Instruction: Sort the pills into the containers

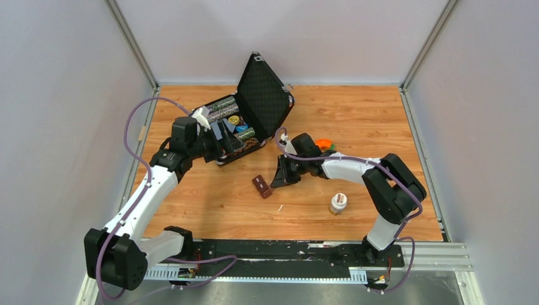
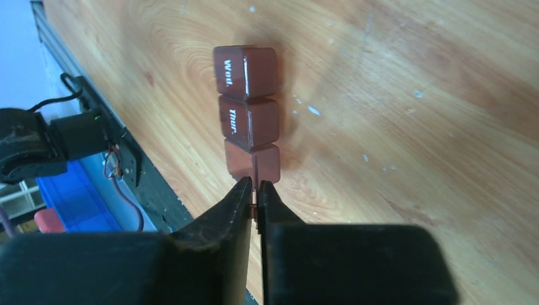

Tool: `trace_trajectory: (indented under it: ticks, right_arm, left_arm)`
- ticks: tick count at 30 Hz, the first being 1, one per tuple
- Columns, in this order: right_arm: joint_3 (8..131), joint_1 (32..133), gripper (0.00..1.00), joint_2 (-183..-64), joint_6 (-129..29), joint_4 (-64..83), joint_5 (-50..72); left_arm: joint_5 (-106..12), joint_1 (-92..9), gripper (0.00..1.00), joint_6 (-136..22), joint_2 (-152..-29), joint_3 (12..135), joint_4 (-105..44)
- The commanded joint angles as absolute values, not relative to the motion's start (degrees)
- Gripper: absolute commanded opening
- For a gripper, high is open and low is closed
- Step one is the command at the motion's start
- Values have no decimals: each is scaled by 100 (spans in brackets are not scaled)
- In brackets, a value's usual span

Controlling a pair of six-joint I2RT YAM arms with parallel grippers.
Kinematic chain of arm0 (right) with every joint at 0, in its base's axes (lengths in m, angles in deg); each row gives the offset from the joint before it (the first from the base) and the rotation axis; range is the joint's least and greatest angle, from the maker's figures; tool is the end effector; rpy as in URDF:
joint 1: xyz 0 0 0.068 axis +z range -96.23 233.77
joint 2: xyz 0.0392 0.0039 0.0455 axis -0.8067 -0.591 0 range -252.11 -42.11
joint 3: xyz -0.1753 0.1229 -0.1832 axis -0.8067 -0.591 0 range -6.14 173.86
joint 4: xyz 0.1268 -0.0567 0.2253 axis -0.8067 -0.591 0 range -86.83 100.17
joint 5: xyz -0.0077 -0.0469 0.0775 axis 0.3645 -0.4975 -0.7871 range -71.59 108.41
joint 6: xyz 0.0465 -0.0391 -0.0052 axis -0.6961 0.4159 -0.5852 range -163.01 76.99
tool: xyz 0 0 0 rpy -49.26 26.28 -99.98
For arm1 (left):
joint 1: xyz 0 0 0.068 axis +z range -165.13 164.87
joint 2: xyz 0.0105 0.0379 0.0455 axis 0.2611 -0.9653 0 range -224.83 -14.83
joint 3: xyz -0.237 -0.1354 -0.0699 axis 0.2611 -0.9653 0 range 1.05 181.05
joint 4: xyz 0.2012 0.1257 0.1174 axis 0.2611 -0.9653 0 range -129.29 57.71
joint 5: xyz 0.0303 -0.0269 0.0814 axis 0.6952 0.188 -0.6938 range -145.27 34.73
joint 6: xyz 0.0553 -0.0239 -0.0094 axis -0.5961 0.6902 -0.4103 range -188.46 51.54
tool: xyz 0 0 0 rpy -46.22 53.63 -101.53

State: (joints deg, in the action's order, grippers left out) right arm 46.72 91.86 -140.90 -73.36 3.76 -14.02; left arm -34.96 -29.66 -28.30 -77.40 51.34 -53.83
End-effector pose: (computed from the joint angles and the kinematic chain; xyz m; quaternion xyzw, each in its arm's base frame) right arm 0.2576 0.2329 0.1577 -0.1512 0.9007 0.3928 0.1077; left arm 0.2349 -0.0773 0.2967 -0.1118 0.8652 -0.3511 0.3402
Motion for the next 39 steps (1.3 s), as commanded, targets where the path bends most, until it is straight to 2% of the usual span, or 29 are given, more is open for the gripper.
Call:
trace_trajectory:
  ticks: [1,6,9,12,15,18,23,27,31,36,39]
  right_arm:
    - [4624,9207,16,-13944,-7441,499,-742]
    - [4845,9209,47,-13637,-7440,121,-413]
    - [4963,9204,58,-13380,-7409,-12,-329]
    - [5154,9198,59,-13102,-7389,-237,-252]
    - [5538,9189,59,-12860,-7499,-744,-6]
    - [5894,9201,60,-12582,-7718,-1215,502]
    - [5978,9200,65,-12192,-8062,-1610,1746]
    - [5950,9192,81,-12202,-8138,-2053,2976]
    - [6118,9165,92,-12502,-7761,-2306,3391]
    - [6325,9115,93,-13080,-7498,-2341,3470]
    - [6479,9050,88,-13457,-7472,-2345,3481]
  left_arm:
    - [-3604,-2946,100,-3066,-7583,5122,-5429]
    - [-3662,-2946,100,-3142,-7583,5133,-5498]
    - [-3708,-2946,100,-3190,-7583,5139,-5566]
    - [-3797,-2946,99,-3248,-7576,5131,-5683]
    - [-3891,-2950,88,-3361,-7593,5087,-5901]
    - [-3944,-2959,84,-3376,-7540,4957,-6109]
    - [-3931,-2963,84,-3311,-7173,4650,-5947]
    - [-3965,-2964,86,-3263,-7034,4648,-5956]
    - [-4145,-2964,87,-3400,-7030,5006,-6230]
    - [-4376,-2964,88,-3562,-7053,5329,-6448]
    - [-4381,-2964,88,-3497,-7027,5304,-6400]
